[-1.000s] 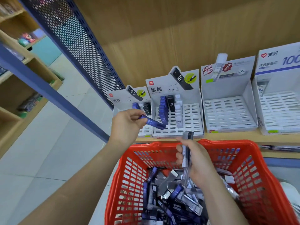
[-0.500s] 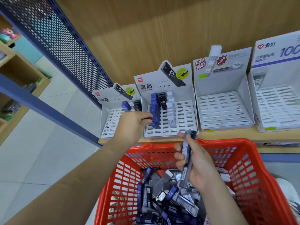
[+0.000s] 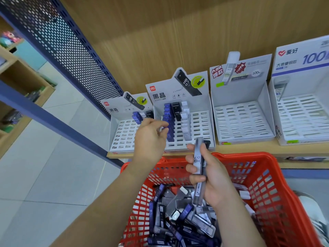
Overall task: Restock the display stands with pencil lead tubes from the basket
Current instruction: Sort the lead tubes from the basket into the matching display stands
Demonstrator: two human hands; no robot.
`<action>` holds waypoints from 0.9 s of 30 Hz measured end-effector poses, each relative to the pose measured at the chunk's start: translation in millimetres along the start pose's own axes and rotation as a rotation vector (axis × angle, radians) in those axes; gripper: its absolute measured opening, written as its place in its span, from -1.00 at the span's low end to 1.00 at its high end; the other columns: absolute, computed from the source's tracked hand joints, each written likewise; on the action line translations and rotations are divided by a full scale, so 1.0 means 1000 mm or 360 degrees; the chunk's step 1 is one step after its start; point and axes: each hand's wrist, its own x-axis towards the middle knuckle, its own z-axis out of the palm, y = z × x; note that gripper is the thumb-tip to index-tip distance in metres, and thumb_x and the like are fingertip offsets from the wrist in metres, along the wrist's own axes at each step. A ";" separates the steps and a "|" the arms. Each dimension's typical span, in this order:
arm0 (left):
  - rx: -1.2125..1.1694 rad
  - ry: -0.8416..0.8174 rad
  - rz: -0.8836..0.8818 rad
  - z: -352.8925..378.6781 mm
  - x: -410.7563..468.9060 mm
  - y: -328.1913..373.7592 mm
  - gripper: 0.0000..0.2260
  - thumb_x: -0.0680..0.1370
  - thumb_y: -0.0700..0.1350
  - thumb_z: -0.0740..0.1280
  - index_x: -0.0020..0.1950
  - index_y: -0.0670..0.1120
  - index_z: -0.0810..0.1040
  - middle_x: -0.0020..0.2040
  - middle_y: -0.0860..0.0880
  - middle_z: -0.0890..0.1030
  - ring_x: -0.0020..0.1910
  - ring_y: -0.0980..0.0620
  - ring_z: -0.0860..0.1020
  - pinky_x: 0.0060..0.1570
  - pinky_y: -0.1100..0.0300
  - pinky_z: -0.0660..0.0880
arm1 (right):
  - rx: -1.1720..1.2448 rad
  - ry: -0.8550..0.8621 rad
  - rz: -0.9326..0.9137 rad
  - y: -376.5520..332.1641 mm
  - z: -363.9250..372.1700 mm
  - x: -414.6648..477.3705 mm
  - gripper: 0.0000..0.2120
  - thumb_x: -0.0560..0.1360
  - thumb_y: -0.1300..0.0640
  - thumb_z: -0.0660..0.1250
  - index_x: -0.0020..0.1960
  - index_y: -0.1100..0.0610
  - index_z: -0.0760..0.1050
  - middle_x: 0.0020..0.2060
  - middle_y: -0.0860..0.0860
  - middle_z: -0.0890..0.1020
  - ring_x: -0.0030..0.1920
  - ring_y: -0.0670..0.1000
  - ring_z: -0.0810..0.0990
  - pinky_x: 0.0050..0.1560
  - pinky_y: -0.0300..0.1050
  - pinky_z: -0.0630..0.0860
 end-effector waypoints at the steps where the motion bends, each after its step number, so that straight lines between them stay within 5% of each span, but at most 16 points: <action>1: -0.0168 -0.0069 -0.0097 -0.001 -0.010 0.006 -0.88 0.54 -0.14 0.36 0.02 0.01 0.65 -0.06 0.05 0.58 -0.20 0.11 0.52 -0.04 0.27 0.45 | -0.0033 -0.0020 0.0011 -0.001 0.001 0.000 -0.62 0.57 -0.09 0.23 0.14 0.21 0.55 -0.37 0.04 0.50 -0.50 -0.11 0.37 -0.65 -0.35 0.21; 3: -0.0580 -0.0340 -0.0311 -0.002 -0.030 0.020 -0.90 0.55 -0.06 0.36 0.03 0.06 0.62 -0.14 0.04 0.63 -0.20 0.10 0.59 -0.02 0.11 0.54 | -0.0165 -0.0068 0.0035 -0.002 0.003 -0.002 -0.61 0.58 -0.12 0.23 0.10 0.19 0.58 -0.39 0.05 0.48 -0.52 -0.11 0.37 -0.66 -0.35 0.19; 6: -0.1013 -0.0656 -0.0498 -0.001 -0.053 0.035 -0.83 0.55 -0.05 0.36 0.08 -0.08 0.61 -0.27 -0.07 0.60 -0.41 0.03 0.53 -0.22 0.13 0.52 | -0.0450 -0.0129 0.0048 -0.002 0.006 -0.005 -0.59 0.55 -0.18 0.25 0.05 0.16 0.61 -0.40 0.06 0.47 -0.53 -0.10 0.33 -0.64 -0.34 0.14; 10: -0.1308 -0.0383 -0.0702 -0.006 -0.062 0.033 -0.87 0.50 -0.15 0.42 0.00 -0.16 0.61 -0.19 -0.15 0.66 -0.30 -0.01 0.57 -0.19 0.17 0.53 | -0.0661 -0.0203 0.0092 -0.007 0.005 -0.010 -0.60 0.57 -0.15 0.26 0.08 0.18 0.58 -0.39 0.07 0.50 -0.52 -0.08 0.32 -0.62 -0.32 0.10; 13: -0.1459 -0.0130 -0.0862 -0.012 -0.061 0.026 -0.81 0.48 -0.21 0.43 0.07 -0.18 0.55 -0.31 -0.09 0.61 -0.40 0.08 0.52 -0.28 0.22 0.50 | -0.0674 -0.0231 0.0086 -0.011 0.001 -0.014 -0.75 0.54 0.01 0.35 0.01 0.21 0.55 -0.34 0.09 0.54 -0.49 -0.09 0.36 -0.63 -0.34 0.13; 16: -0.1376 -0.0094 -0.0834 -0.023 -0.062 0.020 -0.82 0.48 -0.27 0.41 0.05 -0.10 0.60 -0.36 -0.07 0.56 -0.40 0.05 0.50 -0.28 0.19 0.52 | -0.0699 -0.0131 -0.0069 -0.015 0.000 -0.015 -0.81 0.39 0.13 0.44 -0.13 0.25 0.54 -0.38 0.05 0.55 -0.51 -0.13 0.36 -0.62 -0.36 0.15; 21: -0.0949 -0.0466 -0.0597 -0.024 -0.075 0.024 -0.94 0.47 -0.21 0.45 -0.09 -0.14 0.61 -0.27 -0.15 0.67 -0.34 -0.04 0.59 -0.23 0.09 0.58 | -0.0535 0.0130 -0.0260 -0.014 0.006 -0.009 -0.76 0.31 0.08 0.49 -0.13 0.19 0.55 -0.42 0.01 0.53 -0.48 -0.13 0.37 -0.60 -0.35 0.17; 24: -0.0719 -0.0559 -0.0415 -0.016 -0.071 0.028 -0.80 0.47 -0.16 0.46 0.06 0.00 0.57 -0.24 -0.09 0.68 -0.24 -0.02 0.64 -0.06 0.05 0.59 | -0.0649 0.0153 -0.0234 -0.012 0.008 -0.011 -0.78 0.31 0.02 0.50 -0.18 0.13 0.58 -0.50 -0.03 0.39 -0.50 -0.11 0.29 -0.56 -0.32 0.21; 27: -0.0687 -0.0691 -0.0248 -0.011 -0.063 0.032 -0.54 0.47 -0.19 0.45 0.25 0.24 0.48 -0.34 -0.12 0.60 -0.33 0.07 0.53 -0.18 0.17 0.49 | -0.0780 0.0174 -0.0168 -0.015 0.006 -0.012 -0.78 0.44 -0.05 0.44 -0.09 0.10 0.57 -0.56 -0.11 0.35 -0.53 -0.15 0.30 -0.50 -0.31 0.29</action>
